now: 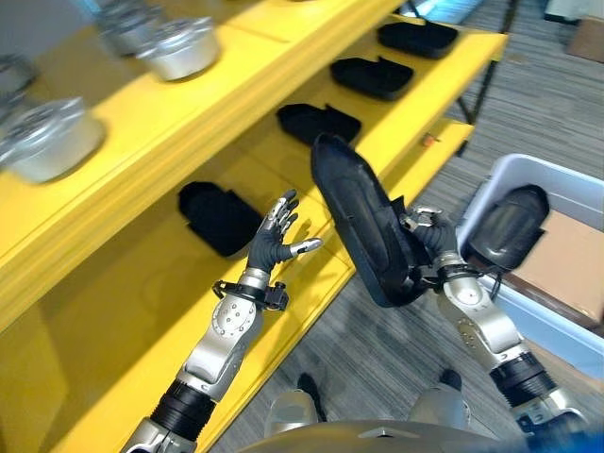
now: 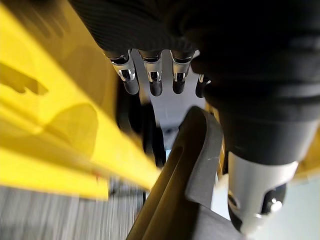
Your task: Move parts from the plastic box to the shelf.
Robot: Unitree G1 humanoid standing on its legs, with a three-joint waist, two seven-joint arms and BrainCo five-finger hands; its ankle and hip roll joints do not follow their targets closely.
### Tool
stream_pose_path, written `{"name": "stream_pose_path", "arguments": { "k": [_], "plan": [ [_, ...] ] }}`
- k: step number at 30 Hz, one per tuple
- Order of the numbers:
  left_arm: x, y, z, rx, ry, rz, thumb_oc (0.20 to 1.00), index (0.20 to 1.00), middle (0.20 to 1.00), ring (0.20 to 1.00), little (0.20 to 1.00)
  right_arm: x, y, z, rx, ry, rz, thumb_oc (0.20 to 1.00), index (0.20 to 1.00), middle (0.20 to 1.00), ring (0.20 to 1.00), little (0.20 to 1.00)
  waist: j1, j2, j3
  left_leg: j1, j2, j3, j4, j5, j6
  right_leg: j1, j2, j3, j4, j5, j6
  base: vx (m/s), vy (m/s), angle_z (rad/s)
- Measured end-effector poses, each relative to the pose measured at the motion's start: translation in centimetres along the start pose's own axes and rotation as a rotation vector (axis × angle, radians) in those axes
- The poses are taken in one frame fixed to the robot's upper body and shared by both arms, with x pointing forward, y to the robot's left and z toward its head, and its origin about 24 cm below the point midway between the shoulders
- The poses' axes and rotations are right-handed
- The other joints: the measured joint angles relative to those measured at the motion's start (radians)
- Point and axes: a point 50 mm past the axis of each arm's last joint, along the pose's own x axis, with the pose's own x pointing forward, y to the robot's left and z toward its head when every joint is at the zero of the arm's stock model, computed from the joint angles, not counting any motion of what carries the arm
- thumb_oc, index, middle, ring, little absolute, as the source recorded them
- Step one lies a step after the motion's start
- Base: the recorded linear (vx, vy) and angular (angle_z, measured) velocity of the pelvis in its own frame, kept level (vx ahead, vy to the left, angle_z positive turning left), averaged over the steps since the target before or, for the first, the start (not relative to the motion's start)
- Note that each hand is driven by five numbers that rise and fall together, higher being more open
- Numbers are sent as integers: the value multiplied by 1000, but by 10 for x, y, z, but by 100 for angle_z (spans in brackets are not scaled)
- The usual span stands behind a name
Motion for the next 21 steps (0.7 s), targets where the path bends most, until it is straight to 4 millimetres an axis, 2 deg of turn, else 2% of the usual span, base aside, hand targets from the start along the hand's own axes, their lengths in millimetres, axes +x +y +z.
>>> {"name": "stream_pose_path", "arguments": {
  "k": [2, 5, 8, 11, 12, 15, 19, 21],
  "plan": [
    [-10, 10, -5, 34, 37, 14, 1000, 1000, 1000, 1000, 1000, -1, 15, -3, 39, 14, 42, 200, 200, 200, 200, 200, 37, -48, 5, -15, -18, -39, 2, 5, 3, 38, 7, 22, -44, 7, 18, -122, 185, 65],
    [-16, 17, 0, 57, 31, 23, 1000, 1000, 1000, 1000, 1000, -3, 27, -2, 64, 10, 69, 200, 200, 200, 200, 200, 74, -100, -7, -61, -18, -78, 7, 18, 9, 37, 12, -7, -60, 17, 23, -96, 96, 44],
    [-16, 19, 1, 59, 24, 27, 1000, 1000, 1000, 1000, 1000, -4, 33, -3, 83, 19, 65, 200, 200, 200, 200, 200, 110, -107, -1, -77, -18, -106, 7, 34, 16, 55, 18, -38, -74, 31, 25, -179, 113, 37],
    [-11, 14, 15, 54, -38, -25, 1000, 1000, 1000, 1000, 1000, 0, 29, 3, 65, -2, 50, 200, 200, 200, 200, 200, 143, -105, 55, -141, -7, -174, 45, 41, 13, 66, 31, -104, -79, 30, 29, -261, 147, 52],
    [-8, 15, 18, 56, -51, -22, 1000, 1000, 1000, 1000, 1000, 3, 29, 7, 53, -8, 51, 200, 200, 200, 200, 200, 157, -105, 91, -163, -5, -184, 64, 40, 13, 61, 31, -108, -75, 30, 28, -303, 100, 32],
    [0, 14, 26, 62, -94, -40, 1000, 1000, 1000, 1000, 1000, 6, 30, 15, 54, -32, 43, 200, 200, 200, 200, 200, 177, -107, 139, -235, -6, -214, 119, 34, 13, 44, 29, -137, -72, 34, 30, -223, 44, 30],
    [14, 11, 42, 81, -165, -74, 1000, 1000, 1000, 1000, 1000, 11, 31, 27, 48, -72, 40, 200, 200, 200, 200, 200, 197, -124, 201, -287, -3, -236, 185, 6, 17, 42, 30, -161, -72, 38, 26, -148, 55, 18],
    [20, 10, 50, 104, -200, -89, 1000, 1000, 1000, 1000, 1000, 15, 35, 35, 55, -97, 48, 200, 200, 200, 200, 200, 205, -142, 215, -320, -3, -237, 257, -36, 29, 45, 24, -162, -68, 39, 25, -36, 116, 6]
  ]
}}
